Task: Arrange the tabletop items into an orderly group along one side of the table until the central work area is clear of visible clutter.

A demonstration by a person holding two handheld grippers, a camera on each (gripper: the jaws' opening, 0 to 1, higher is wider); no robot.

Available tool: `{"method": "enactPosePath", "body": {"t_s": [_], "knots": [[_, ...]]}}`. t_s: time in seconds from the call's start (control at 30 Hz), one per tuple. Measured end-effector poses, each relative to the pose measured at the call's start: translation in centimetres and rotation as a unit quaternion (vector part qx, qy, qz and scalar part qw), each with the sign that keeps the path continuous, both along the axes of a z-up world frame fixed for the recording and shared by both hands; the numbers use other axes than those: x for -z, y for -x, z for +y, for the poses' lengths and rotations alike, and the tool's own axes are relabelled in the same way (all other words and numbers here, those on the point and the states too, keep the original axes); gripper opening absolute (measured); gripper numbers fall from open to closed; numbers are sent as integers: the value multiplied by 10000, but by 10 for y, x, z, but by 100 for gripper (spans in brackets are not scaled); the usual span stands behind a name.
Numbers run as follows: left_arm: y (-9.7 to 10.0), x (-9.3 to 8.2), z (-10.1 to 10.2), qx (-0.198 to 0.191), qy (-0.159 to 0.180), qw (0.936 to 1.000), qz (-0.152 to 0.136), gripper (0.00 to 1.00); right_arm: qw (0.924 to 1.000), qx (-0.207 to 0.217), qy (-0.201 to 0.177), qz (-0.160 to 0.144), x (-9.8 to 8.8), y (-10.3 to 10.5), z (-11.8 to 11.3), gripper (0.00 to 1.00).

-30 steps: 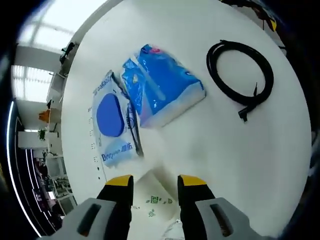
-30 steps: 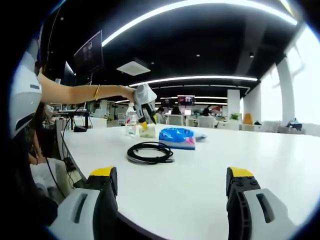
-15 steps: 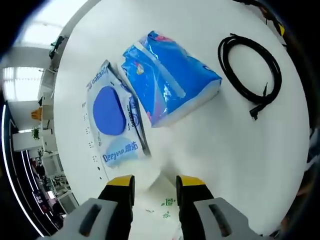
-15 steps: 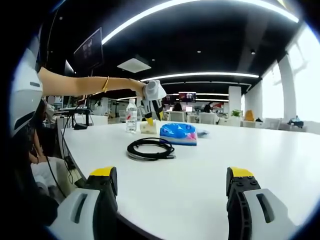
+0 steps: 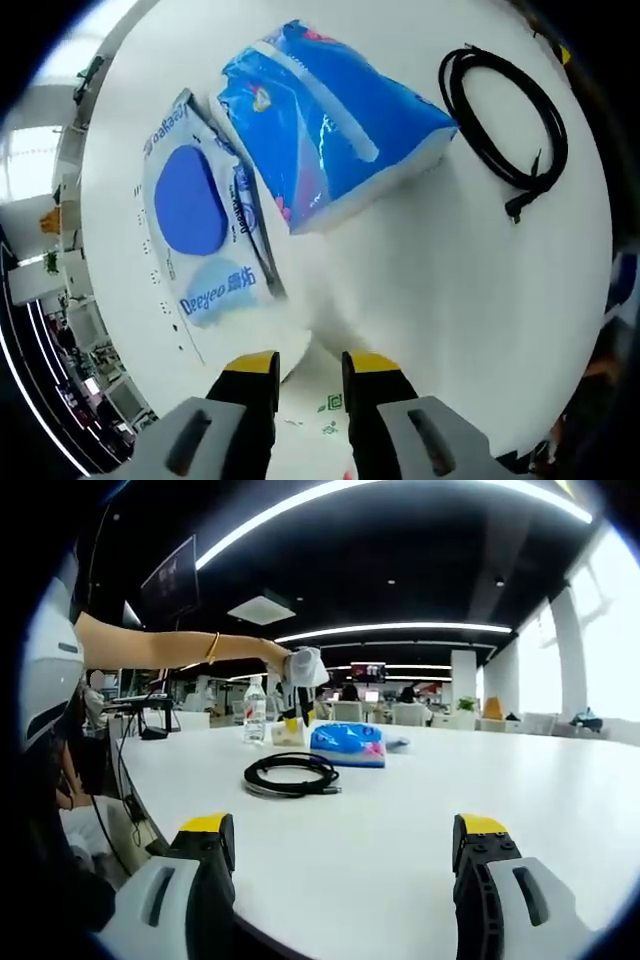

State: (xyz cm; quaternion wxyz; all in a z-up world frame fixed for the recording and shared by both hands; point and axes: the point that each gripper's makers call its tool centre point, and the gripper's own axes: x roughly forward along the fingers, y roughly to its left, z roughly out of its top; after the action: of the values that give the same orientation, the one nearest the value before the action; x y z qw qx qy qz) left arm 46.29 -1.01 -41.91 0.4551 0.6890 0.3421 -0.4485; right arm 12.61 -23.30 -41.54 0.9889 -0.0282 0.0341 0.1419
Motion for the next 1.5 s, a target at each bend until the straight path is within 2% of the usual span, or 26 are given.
{"method": "enactPosePath", "body": {"t_s": [0.23,0.37,0.47,0.57,0.6,0.7,0.8,0.9,1.03,1.27,1.5], "knots": [[0,10,3,-153,-270,9992,267,21,10000,55,-13,-11,1,-3,-4,87],[-3,14,4,-159,-515,9982,249,20,10000,68,-17,-23,1,-4,-6,87],[-2,15,6,-173,-714,9970,252,14,9999,109,-36,-52,0,-4,-9,87],[-10,10,12,-19,-1169,9931,-80,8,9998,159,-72,-85,0,-5,-12,87],[-9,12,12,-16,-1212,9926,-72,6,9998,169,-85,-91,0,-5,-13,87],[-8,13,7,-55,-1098,9939,-46,2,9998,183,-93,-78,1,-5,-14,87],[-12,10,6,-84,-1081,9938,-253,2,9998,181,-90,-59,2,-4,-14,87],[-6,8,7,-117,-1015,9946,-203,2,9998,182,-77,-61,2,-3,-14,87],[-9,4,5,-129,-864,9957,-319,2,9997,190,-86,-94,0,-3,-14,87],[-5,1,7,-151,-628,9974,-323,1,9998,179,-83,-94,0,0,-12,87],[-2,-4,6,-248,-203,9990,-327,1,9997,179,-72,-138,-4,1,-11,87]]}}
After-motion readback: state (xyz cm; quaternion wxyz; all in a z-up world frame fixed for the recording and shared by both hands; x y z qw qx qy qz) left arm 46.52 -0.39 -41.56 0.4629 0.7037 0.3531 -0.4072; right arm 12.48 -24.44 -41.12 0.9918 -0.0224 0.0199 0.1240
